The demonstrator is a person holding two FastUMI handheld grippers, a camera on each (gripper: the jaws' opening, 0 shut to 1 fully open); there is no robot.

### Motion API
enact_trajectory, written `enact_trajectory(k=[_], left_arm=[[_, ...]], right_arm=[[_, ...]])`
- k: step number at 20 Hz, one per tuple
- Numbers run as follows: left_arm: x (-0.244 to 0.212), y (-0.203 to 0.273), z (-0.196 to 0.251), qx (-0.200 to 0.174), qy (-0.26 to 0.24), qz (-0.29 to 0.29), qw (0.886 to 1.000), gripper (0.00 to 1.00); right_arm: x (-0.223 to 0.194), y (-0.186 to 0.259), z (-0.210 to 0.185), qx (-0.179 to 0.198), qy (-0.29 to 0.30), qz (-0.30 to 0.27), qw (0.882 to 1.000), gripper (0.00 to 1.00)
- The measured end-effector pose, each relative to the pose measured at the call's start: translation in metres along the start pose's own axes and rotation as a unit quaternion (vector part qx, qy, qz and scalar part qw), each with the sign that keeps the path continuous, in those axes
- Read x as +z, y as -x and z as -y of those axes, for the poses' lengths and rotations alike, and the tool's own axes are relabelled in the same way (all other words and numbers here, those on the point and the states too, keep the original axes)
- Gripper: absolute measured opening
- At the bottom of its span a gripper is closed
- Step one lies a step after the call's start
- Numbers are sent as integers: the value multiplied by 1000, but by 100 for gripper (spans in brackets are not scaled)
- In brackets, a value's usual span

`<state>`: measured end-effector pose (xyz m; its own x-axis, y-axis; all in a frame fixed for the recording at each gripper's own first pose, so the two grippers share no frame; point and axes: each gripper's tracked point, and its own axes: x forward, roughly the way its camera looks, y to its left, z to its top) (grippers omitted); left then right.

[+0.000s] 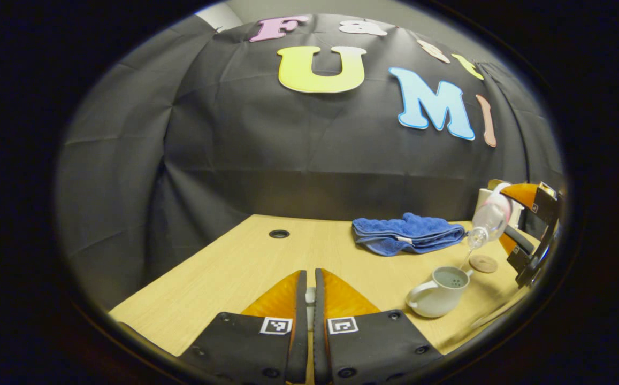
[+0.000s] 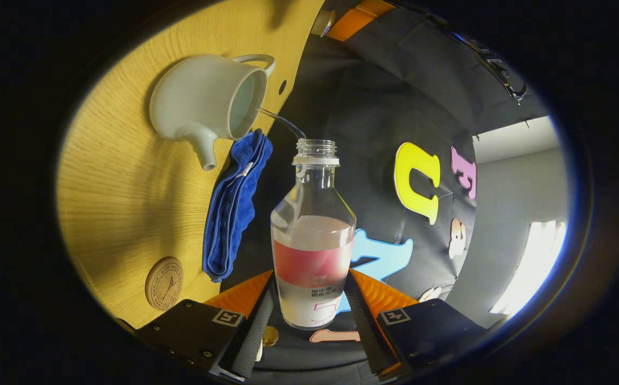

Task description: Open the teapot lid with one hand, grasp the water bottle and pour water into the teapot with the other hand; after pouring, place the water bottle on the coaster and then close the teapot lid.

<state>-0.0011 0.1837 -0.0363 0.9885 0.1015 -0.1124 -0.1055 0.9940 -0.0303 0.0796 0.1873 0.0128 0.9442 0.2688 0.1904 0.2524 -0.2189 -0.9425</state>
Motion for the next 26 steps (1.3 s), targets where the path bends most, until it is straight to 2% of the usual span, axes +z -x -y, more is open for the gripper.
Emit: enact_trajectory(k=[26], left_arm=[[-7, -1, 7, -7, -11, -11, 1000, 10]], right_arm=[[2, -3, 6, -33, 58, 14, 998, 77]])
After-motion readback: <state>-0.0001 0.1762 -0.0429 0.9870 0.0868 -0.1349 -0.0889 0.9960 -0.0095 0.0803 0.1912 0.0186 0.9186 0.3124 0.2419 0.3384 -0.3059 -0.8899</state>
